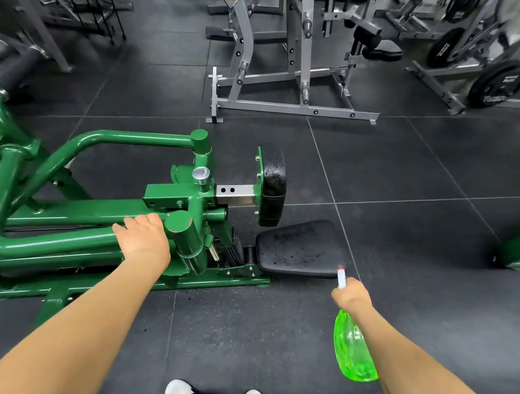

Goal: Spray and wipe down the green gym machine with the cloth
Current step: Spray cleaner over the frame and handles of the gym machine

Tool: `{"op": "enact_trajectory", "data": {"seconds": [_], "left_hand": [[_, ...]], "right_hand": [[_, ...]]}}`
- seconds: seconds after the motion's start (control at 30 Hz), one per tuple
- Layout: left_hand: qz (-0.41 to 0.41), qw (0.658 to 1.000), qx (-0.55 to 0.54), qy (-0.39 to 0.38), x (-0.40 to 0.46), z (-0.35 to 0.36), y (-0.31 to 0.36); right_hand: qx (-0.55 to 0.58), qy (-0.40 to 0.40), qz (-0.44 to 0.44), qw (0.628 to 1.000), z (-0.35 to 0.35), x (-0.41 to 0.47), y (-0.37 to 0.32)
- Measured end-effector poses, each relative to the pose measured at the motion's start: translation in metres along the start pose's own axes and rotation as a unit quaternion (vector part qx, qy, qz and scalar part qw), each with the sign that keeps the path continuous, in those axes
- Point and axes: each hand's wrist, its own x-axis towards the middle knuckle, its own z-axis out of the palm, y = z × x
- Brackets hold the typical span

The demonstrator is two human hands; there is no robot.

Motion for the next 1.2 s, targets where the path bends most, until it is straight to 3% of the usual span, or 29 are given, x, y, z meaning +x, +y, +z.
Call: {"op": "enact_trajectory", "data": {"seconds": [0.23, 0.3, 0.37, 0.43, 0.5, 0.53, 0.6, 0.67, 0.77, 1.03, 1.2], "left_hand": [[-0.026, 0.999, -0.023, -0.029, -0.006, -0.007, 0.003], [-0.043, 0.992, -0.122, -0.007, -0.011, -0.006, 0.006], [-0.032, 0.963, -0.248, 0.097, -0.022, -0.008, 0.015], [0.061, 0.935, -0.262, 0.231, -0.036, -0.014, 0.034], [0.222, 0.896, -0.25, 0.292, -0.051, -0.024, 0.062], [0.304, 0.881, -0.248, 0.263, -0.058, -0.028, 0.077], [0.401, 0.881, -0.221, 0.121, -0.068, -0.031, 0.11], [0.416, 0.893, -0.17, 0.005, -0.074, -0.026, 0.138], [0.4, 0.902, -0.139, -0.082, -0.081, -0.018, 0.17], [0.389, 0.904, -0.111, -0.136, -0.071, 0.011, 0.21], [0.381, 0.908, -0.097, -0.143, -0.064, 0.023, 0.206]], "right_hand": [[0.028, 0.016, 0.008, 0.999, -0.013, 0.007, -0.006], [0.034, 0.008, 0.007, 0.999, -0.015, 0.007, -0.005], [0.038, 0.004, 0.003, 0.999, -0.015, 0.007, -0.002], [0.045, 0.003, 0.004, 0.999, -0.015, 0.007, 0.001], [0.047, 0.001, 0.006, 0.999, -0.015, 0.006, 0.005], [0.044, -0.001, 0.005, 0.999, -0.014, 0.006, 0.006], [0.045, 0.0, 0.006, 0.999, -0.013, 0.011, 0.009], [0.038, -0.002, 0.011, 0.999, -0.011, 0.014, 0.012], [0.034, -0.015, 0.026, 0.999, -0.005, 0.023, 0.019], [0.028, -0.045, 0.036, 0.998, 0.023, 0.046, 0.037], [0.008, -0.078, -0.006, 0.997, 0.032, 0.05, 0.023]]}}
